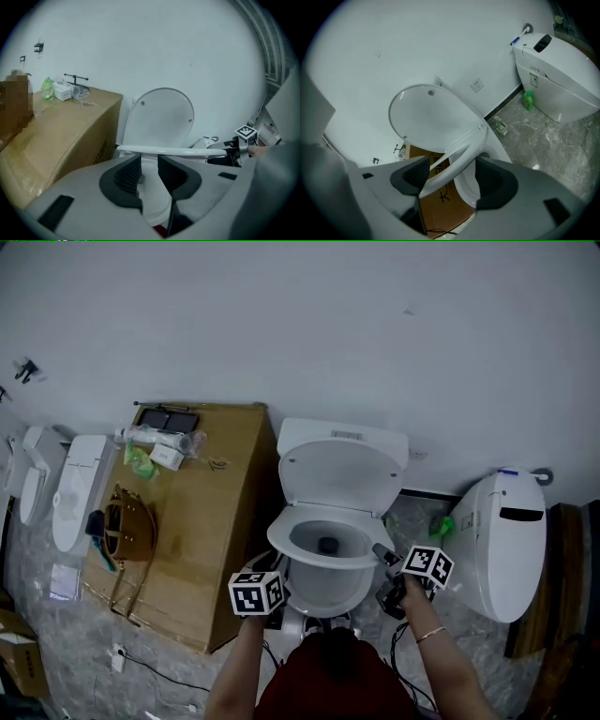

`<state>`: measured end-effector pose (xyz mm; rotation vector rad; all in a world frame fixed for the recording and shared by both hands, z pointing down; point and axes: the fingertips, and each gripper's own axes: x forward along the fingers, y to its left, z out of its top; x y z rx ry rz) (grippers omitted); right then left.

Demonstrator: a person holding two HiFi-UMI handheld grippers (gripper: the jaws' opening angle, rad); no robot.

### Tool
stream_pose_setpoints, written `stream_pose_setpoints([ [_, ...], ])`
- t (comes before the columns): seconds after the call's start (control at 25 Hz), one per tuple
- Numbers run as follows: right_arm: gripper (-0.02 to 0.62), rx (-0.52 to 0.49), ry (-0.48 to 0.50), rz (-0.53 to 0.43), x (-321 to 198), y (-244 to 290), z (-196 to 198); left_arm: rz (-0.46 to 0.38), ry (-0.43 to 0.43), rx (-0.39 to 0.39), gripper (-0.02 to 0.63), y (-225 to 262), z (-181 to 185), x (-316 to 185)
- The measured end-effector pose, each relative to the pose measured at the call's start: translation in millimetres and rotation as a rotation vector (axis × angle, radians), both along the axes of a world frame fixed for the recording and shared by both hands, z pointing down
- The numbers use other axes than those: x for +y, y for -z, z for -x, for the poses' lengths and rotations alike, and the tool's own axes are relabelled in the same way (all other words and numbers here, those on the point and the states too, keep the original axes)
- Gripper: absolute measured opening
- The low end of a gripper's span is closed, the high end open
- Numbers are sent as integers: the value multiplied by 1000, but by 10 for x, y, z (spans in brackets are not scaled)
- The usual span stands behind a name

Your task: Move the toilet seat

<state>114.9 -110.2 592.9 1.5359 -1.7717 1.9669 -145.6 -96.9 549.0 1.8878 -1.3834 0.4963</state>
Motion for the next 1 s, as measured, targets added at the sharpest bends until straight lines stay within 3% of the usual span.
stream_pose_setpoints([
  [0.16,305,-63,-43,-38,-102,154,-48,-21,-1,-2,127,108,-24,-172],
  [0.44,305,-74,-97,-164,-193,489,-265,-33,6,17,127,249,-63,-434],
  [0.64,292,-40,-58,-265,-184,724,-296,-50,30,25,127,342,-74,-632],
  [1.0,53,223,168,-401,-273,903,-76,-76,52,21,127,445,-107,-938],
])
